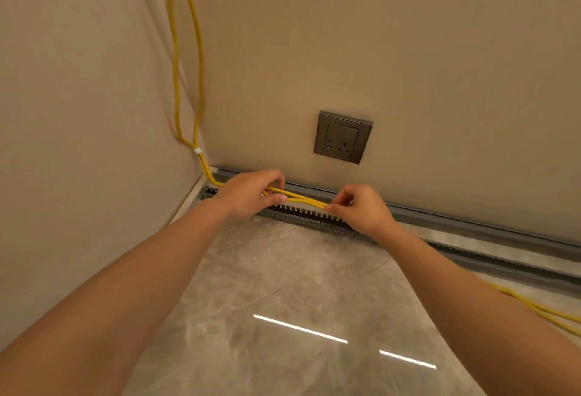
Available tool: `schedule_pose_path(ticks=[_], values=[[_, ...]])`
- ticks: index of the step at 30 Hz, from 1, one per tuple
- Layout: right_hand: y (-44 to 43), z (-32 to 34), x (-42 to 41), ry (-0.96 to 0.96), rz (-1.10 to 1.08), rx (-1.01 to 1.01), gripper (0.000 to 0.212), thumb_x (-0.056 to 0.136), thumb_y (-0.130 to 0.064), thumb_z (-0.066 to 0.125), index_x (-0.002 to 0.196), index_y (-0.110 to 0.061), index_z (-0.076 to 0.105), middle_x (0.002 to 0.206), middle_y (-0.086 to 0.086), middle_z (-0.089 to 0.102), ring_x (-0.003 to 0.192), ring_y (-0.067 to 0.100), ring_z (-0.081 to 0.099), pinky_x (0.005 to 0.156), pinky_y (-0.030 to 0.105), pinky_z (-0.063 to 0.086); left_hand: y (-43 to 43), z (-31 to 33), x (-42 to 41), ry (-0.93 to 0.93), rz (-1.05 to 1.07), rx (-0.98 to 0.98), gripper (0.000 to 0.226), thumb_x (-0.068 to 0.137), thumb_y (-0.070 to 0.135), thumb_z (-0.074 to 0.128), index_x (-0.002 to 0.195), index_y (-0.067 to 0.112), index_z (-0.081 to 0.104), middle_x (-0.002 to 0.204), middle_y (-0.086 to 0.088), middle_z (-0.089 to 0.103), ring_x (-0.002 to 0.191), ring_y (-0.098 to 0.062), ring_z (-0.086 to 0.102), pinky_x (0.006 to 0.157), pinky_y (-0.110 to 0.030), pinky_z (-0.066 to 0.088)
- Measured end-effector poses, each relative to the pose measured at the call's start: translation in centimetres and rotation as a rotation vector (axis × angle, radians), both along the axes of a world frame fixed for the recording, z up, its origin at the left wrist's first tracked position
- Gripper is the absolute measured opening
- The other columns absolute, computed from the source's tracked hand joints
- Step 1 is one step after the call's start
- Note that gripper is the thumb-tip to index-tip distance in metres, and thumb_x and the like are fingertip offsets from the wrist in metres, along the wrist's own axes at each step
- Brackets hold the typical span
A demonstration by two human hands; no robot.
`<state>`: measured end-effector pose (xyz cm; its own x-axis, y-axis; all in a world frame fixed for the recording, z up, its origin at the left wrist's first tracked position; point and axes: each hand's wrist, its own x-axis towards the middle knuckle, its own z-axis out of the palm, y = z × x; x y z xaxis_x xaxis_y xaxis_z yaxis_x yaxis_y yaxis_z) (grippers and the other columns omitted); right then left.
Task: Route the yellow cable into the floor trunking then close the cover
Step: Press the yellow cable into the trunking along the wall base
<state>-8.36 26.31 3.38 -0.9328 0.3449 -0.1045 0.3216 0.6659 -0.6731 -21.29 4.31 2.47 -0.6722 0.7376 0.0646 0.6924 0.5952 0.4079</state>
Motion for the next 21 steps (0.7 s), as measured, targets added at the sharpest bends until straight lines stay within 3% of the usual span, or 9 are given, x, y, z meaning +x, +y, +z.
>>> schedule_pose_path(ticks=[4, 13, 18, 21], values=[[-0.3, -1.3, -0.5, -0.063, 0.036, 0.057, 0.016, 0.08, -0.033, 0.074, 0.071, -0.023, 0.065, 0.076, -0.002, 0.067, 0.076, 0.017, 0.062, 0.064, 0.036, 0.052, -0.1, -1.5, -0.2, 0.096, -0.009, 0.014, 0.018, 0.084, 0.048, 0.066, 0.085, 0.033, 0.055, 0.081, 0.016, 0.057, 0.072, -0.009, 0.055, 0.059, -0.03, 0.044], [-0.6, -2.5, -1.3, -0.123, 0.076, 0.259, 0.02, 0.079, -0.029, 0.069, 0.061, -0.029, 0.061, 0.064, -0.016, 0.054, 0.068, 0.01, 0.055, 0.05, 0.022, 0.035, 0.5, -3.3, -0.5, 0.094, -0.007, 0.024, 0.015, 0.082, 0.037, 0.072, 0.085, 0.023, 0.068, 0.091, 0.004, 0.057, 0.089, -0.015, 0.052, 0.075, -0.034, 0.045], [-0.6, -2.7, -1.8, -0.104, 0.117, 0.341, 0.014, 0.081, -0.022, 0.064, 0.067, -0.025, 0.065, 0.079, -0.009, 0.054, 0.075, 0.015, 0.053, 0.055, 0.026, 0.038, 0.2, -3.4, -0.3, 0.199, -0.013, 0.031, 0.014, 0.086, 0.037, 0.067, 0.092, 0.026, 0.073, 0.088, 0.006, 0.062, 0.091, -0.017, 0.052, 0.078, -0.03, 0.037], [-1.0, -2.5, -2.2, -0.127, 0.141, 0.404, 0.014, 0.082, -0.017, 0.061, 0.069, -0.023, 0.063, 0.085, -0.002, 0.059, 0.081, 0.022, 0.058, 0.059, 0.03, 0.043, -0.6, -3.5, -0.2, 0.184, -0.037, 0.036, 0.016, 0.091, 0.03, 0.062, 0.1, 0.025, 0.074, 0.093, 0.005, 0.065, 0.094, -0.018, 0.054, 0.08, -0.032, 0.042]])
